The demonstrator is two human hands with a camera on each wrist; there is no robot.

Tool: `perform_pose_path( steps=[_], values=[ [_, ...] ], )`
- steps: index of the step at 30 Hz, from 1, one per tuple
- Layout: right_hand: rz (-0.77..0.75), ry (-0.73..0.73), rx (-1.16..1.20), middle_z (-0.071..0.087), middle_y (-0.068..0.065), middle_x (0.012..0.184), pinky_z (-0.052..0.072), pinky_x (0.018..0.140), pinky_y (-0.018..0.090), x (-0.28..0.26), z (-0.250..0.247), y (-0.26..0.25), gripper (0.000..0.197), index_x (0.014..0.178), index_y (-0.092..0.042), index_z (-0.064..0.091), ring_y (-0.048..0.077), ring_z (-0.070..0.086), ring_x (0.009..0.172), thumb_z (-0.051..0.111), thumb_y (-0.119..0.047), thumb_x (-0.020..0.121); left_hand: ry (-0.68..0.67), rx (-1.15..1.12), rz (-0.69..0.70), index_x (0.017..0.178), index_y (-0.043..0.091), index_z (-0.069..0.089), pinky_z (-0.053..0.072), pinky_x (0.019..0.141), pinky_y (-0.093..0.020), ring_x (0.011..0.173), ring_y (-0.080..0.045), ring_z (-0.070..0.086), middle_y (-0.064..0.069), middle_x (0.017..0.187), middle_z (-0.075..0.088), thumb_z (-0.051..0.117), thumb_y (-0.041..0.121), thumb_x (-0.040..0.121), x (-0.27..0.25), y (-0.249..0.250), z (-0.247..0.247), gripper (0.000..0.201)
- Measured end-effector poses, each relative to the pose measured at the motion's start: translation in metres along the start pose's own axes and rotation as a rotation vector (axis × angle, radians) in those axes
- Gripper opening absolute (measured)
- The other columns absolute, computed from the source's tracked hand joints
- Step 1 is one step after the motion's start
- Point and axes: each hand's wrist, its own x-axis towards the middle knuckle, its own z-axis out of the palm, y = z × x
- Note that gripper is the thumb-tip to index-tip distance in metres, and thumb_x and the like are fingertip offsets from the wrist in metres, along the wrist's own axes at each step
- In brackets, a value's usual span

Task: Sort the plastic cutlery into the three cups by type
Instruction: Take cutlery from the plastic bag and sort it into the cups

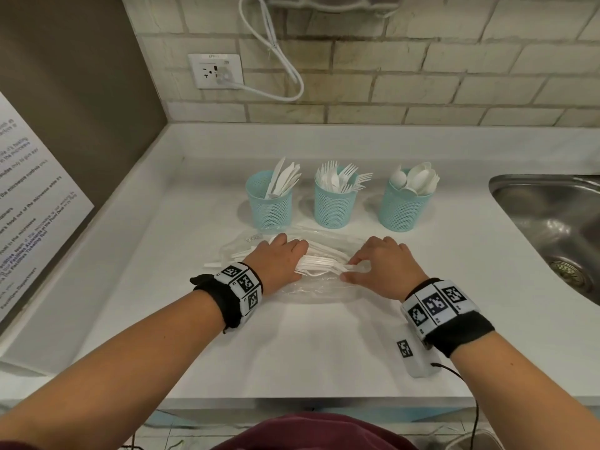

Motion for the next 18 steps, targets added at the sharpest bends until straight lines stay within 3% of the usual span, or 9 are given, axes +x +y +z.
perform_pose_path(
  steps=[5, 9, 12, 14, 18],
  values=[
    [-0.108, 0.076, -0.077, 0.060, -0.005, 0.111, 0.028, 0.090, 0.034, 0.002, 0.012, -0.012, 0.030, 0.102, -0.028, 0.068, 0.020, 0.043, 0.108, 0.060, -0.049, 0.082, 0.009, 0.081, 0.026, 0.128, 0.014, 0.037, 0.035, 0.092, -0.036, 0.118, -0.023, 0.041, -0.003, 0.129, 0.051, 0.056, 0.041, 0.089, 0.001, 0.003, 0.001, 0.051],
    [-0.202, 0.118, 0.013, 0.060, 0.001, 0.110, 0.033, 0.093, 0.034, 0.006, 0.024, -0.031, 0.033, 0.108, -0.020, 0.065, 0.024, 0.048, 0.108, 0.062, -0.041, 0.083, -0.030, 0.157, 0.050, 0.130, 0.012, 0.038, 0.032, 0.094, -0.038, 0.118, -0.025, 0.047, -0.005, 0.129, 0.052, 0.057, 0.044, 0.088, 0.006, 0.018, 0.001, 0.056],
    [-0.185, 0.148, 0.183, 0.054, 0.003, 0.109, 0.041, 0.094, 0.036, 0.005, 0.027, -0.031, 0.039, 0.111, -0.020, 0.059, 0.022, 0.048, 0.104, 0.067, -0.042, 0.079, -0.049, 0.087, 0.028, 0.131, 0.010, 0.037, 0.033, 0.093, -0.040, 0.114, -0.027, 0.053, -0.007, 0.128, 0.051, 0.055, 0.038, 0.090, 0.007, 0.019, 0.002, 0.052],
    [-0.137, 0.200, 0.314, 0.049, 0.000, 0.112, 0.040, 0.093, 0.031, 0.002, 0.024, -0.024, 0.050, 0.119, -0.021, 0.051, 0.017, 0.044, 0.104, 0.068, -0.045, 0.078, -0.025, 0.013, 0.012, 0.131, 0.011, 0.036, 0.034, 0.092, -0.041, 0.113, -0.027, 0.055, -0.007, 0.128, 0.050, 0.054, 0.038, 0.091, 0.005, 0.012, 0.002, 0.052],
    [-0.029, 0.187, 0.655, 0.046, 0.001, 0.123, 0.041, 0.095, 0.029, -0.005, 0.013, -0.013, 0.048, 0.135, -0.023, 0.037, 0.015, 0.050, 0.107, 0.053, -0.039, 0.092, 0.036, -0.166, -0.031, 0.131, 0.012, 0.036, 0.035, 0.093, -0.039, 0.109, -0.028, 0.054, -0.007, 0.130, 0.047, 0.056, 0.034, 0.092, -0.004, -0.006, -0.004, 0.049]
  ],
)
